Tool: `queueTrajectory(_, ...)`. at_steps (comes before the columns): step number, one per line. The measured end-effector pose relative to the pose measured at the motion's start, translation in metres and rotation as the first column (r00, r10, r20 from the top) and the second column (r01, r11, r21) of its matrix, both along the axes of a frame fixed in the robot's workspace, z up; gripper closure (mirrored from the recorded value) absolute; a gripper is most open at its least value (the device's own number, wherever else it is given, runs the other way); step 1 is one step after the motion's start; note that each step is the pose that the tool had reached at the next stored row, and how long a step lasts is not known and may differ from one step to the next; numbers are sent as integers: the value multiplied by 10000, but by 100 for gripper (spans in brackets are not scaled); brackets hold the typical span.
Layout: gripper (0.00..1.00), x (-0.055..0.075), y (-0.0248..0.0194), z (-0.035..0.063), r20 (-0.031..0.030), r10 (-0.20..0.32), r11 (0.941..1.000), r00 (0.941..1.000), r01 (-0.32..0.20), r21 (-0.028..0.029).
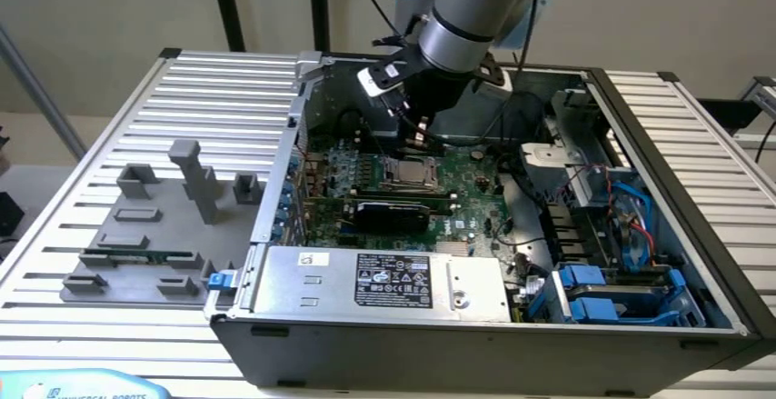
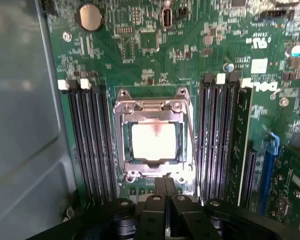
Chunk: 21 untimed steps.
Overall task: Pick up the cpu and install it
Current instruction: 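Close the cpu cover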
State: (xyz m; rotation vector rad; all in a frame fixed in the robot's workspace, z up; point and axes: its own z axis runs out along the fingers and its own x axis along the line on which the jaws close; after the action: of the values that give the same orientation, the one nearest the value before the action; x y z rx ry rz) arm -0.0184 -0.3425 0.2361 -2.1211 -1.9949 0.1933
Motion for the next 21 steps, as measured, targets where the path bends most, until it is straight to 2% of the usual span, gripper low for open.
queueTrajectory(15,89,-92,0,-270,-9,0,10000,10000,0,0)
queueTrajectory(21,89,-97,0,-343,-10,1,10000,10000,-1,19)
